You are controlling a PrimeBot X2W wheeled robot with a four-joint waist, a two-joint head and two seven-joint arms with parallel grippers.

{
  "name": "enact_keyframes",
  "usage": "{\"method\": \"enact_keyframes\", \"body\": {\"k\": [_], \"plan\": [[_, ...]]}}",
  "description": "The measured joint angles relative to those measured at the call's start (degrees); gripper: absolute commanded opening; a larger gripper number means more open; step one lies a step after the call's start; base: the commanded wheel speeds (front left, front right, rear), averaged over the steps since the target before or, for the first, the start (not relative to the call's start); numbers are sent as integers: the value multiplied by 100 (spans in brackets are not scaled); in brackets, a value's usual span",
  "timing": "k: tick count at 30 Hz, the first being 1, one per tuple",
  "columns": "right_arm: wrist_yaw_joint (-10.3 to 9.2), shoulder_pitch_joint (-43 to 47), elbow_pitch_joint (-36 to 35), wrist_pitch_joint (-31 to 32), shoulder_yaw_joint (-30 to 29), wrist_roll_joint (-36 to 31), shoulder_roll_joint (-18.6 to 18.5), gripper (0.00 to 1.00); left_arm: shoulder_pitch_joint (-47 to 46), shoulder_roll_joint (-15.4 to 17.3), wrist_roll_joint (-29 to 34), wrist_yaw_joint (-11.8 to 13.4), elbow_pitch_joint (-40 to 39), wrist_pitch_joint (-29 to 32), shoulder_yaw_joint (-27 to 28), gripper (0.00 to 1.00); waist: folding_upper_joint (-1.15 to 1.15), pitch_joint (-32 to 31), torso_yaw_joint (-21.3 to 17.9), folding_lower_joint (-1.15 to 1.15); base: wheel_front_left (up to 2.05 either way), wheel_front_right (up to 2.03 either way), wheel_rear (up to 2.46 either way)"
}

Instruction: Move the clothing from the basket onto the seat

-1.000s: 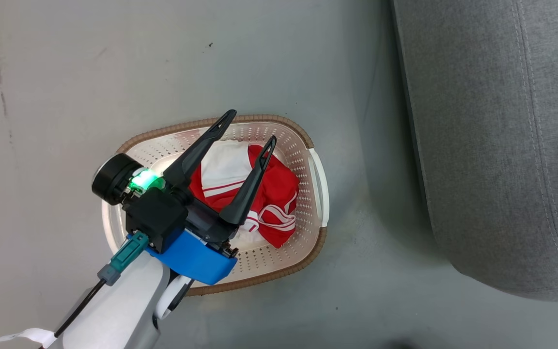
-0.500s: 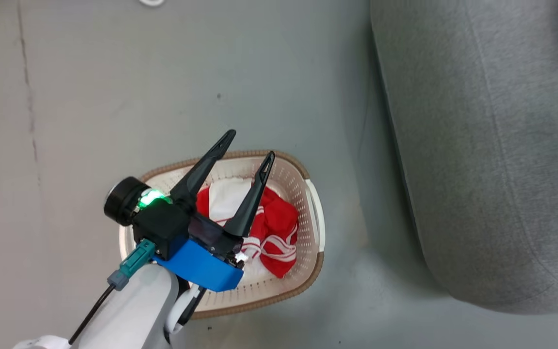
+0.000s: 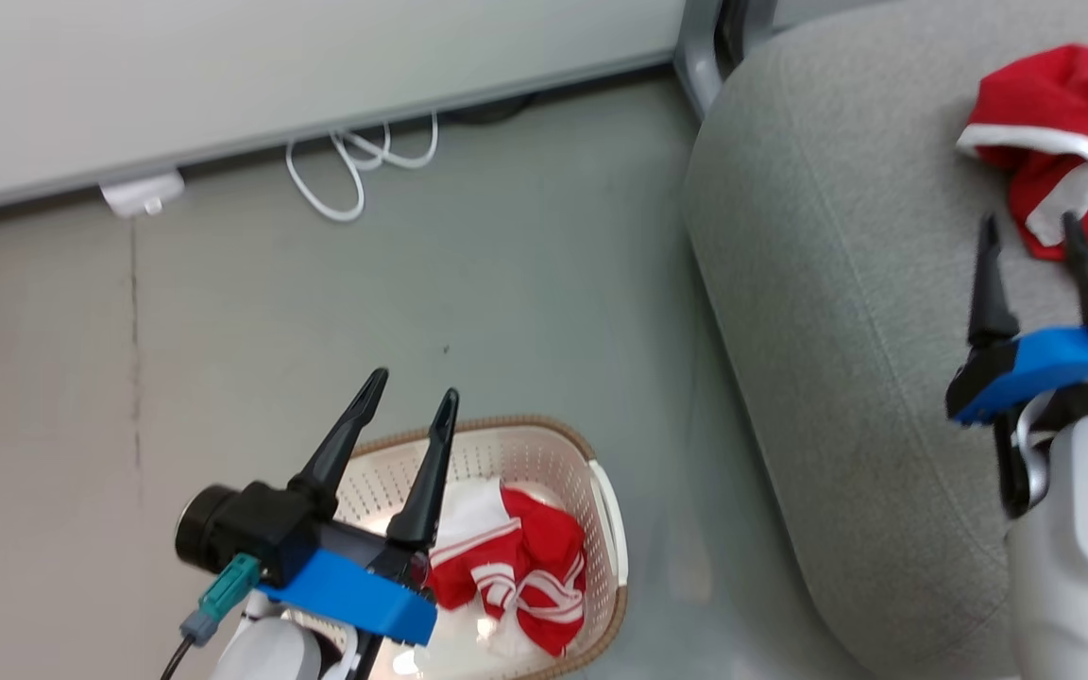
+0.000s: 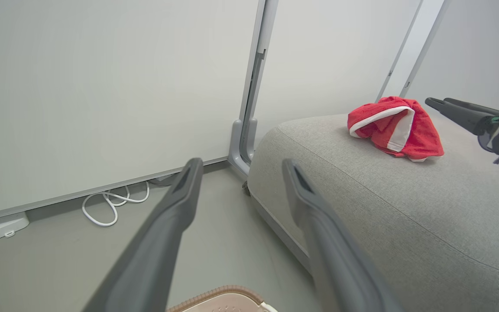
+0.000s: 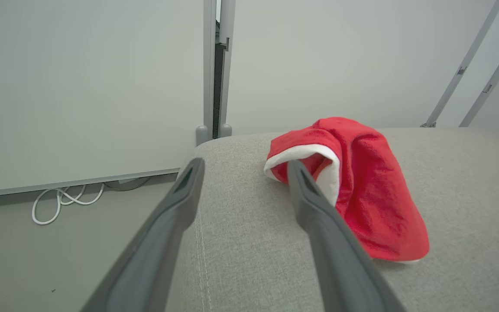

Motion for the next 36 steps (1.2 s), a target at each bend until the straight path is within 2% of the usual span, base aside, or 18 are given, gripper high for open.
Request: {"method": "enact_keyframes", "body": {"k": [11, 18, 36], "plan": [[0, 1583, -1308, 99, 1179, 747, 102, 100, 726, -343, 151, 0, 157, 0, 727, 100, 0, -988, 13, 0, 0, 0, 0], [0, 2321, -1971, 423, 1506, 1218, 108, 100, 879, -456, 242, 0, 372, 0, 1087, 100, 0, -1266, 225, 0, 0, 0, 0], [0, 3490, -2910, 662, 1993, 1555, 112, 100, 1007, -405, 332, 0, 762, 0, 1786, 100, 0, -1583, 880, 1, 0, 0, 0]]}}
